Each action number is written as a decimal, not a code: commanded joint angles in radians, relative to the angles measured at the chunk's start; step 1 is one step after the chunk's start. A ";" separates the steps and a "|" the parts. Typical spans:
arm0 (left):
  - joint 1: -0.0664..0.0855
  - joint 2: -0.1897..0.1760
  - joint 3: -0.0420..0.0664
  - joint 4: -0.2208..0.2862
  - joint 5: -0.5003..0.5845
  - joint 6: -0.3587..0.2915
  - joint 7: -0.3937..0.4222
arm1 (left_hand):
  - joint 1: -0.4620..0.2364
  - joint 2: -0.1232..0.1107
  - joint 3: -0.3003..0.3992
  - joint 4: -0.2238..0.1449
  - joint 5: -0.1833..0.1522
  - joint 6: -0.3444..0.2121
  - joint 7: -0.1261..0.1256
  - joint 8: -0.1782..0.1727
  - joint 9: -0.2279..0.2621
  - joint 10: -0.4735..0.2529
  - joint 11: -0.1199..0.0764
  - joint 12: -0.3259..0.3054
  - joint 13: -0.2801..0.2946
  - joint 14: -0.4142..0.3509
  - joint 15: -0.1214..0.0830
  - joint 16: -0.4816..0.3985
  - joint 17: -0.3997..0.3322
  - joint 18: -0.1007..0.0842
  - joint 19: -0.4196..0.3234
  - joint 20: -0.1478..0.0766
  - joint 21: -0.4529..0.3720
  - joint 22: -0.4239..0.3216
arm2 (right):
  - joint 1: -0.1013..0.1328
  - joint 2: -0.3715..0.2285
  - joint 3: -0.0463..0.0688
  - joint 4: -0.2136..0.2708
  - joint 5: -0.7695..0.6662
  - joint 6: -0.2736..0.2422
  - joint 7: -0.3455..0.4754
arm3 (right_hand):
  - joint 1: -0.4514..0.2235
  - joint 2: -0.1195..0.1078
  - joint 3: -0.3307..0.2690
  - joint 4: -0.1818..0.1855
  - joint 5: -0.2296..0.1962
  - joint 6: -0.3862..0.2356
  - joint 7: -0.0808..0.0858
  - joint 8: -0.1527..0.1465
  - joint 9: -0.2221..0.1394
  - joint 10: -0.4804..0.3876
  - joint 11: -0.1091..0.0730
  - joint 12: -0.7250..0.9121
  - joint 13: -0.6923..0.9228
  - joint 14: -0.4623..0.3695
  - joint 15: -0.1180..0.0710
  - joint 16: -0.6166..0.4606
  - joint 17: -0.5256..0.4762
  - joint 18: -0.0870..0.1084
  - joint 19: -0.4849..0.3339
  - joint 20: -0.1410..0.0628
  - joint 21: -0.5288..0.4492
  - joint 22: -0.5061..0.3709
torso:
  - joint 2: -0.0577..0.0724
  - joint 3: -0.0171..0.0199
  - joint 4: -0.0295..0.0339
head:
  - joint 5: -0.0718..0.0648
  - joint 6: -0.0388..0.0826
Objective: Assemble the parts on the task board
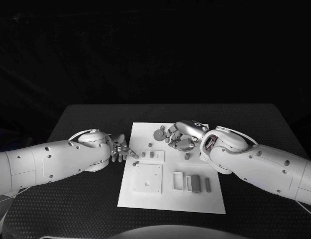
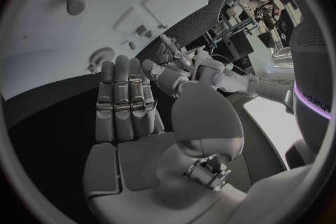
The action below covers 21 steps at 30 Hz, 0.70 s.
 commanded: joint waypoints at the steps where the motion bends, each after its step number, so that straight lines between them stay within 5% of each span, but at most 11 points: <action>1: 0.000 0.010 0.000 0.004 0.000 0.011 0.019 | 0.002 -0.003 0.000 -0.011 -0.002 0.002 -0.003 0.003 0.003 0.002 -0.004 -0.001 0.004 -0.002 -0.003 0.005 0.001 -0.015 0.005 -0.004 -0.007 -0.001 | 0.000 0.000 0.000 0.001 -0.005 0.011 0.003 | -0.008 0.001 -0.003 0.000 -0.002 -0.007 -0.001 -0.006 0.002 -0.006 -0.002 -0.005 0.001 0.000 0.003 -0.003 0.002 0.014 -0.004 0.000 -0.003 0.001 | 0.000 0.0004 0.0009 | -0.001 -0.002; 8: 0.000 0.028 0.000 0.008 -0.065 0.038 0.015 | 0.057 0.021 -0.007 -0.076 -0.002 0.007 -0.007 0.015 0.008 0.007 -0.006 0.009 0.011 0.001 -0.005 0.018 0.004 -0.015 0.017 -0.004 -0.009 0.005 | 0.000 0.000 0.000 0.002 -0.005 0.011 0.002 | -0.008 0.001 -0.003 0.000 -0.002 -0.007 -0.001 -0.007 0.002 -0.006 -0.002 -0.005 0.001 0.001 0.003 -0.004 0.002 0.014 -0.004 0.000 -0.004 0.001 | 0.000 0.0009 0.0001 | 0.000 -0.002; 18: -0.001 0.052 -0.002 0.005 -0.131 0.058 0.000 | 0.110 0.035 -0.029 -0.075 -0.001 0.021 -0.017 0.037 0.015 0.022 -0.014 0.026 0.022 0.014 -0.011 0.037 0.009 -0.015 0.035 -0.009 -0.007 0.016 | 0.000 -0.001 0.000 0.002 -0.005 0.012 0.002 | -0.007 0.001 -0.002 0.000 -0.002 -0.007 -0.001 -0.007 0.003 -0.006 -0.002 -0.005 0.001 0.001 0.003 -0.004 0.003 0.014 -0.004 0.000 -0.004 0.002 | 0.000 0.0010 -0.0012 | 0.000 -0.003; 21: -0.002 0.056 -0.003 0.002 -0.141 0.063 0.000 | 0.127 0.013 0.005 -0.051 -0.003 0.024 -0.020 0.048 0.018 0.026 -0.016 0.034 0.026 0.020 -0.014 0.044 0.010 -0.015 0.046 -0.010 -0.006 0.020 | 0.000 -0.001 0.000 0.003 -0.005 0.013 0.001 | -0.008 0.001 -0.002 0.000 -0.002 -0.007 -0.001 -0.007 0.003 -0.006 -0.002 -0.005 0.002 0.001 0.003 -0.004 0.003 0.014 -0.004 0.000 -0.004 0.002 | 0.000 0.0012 -0.0011 | 0.000 -0.003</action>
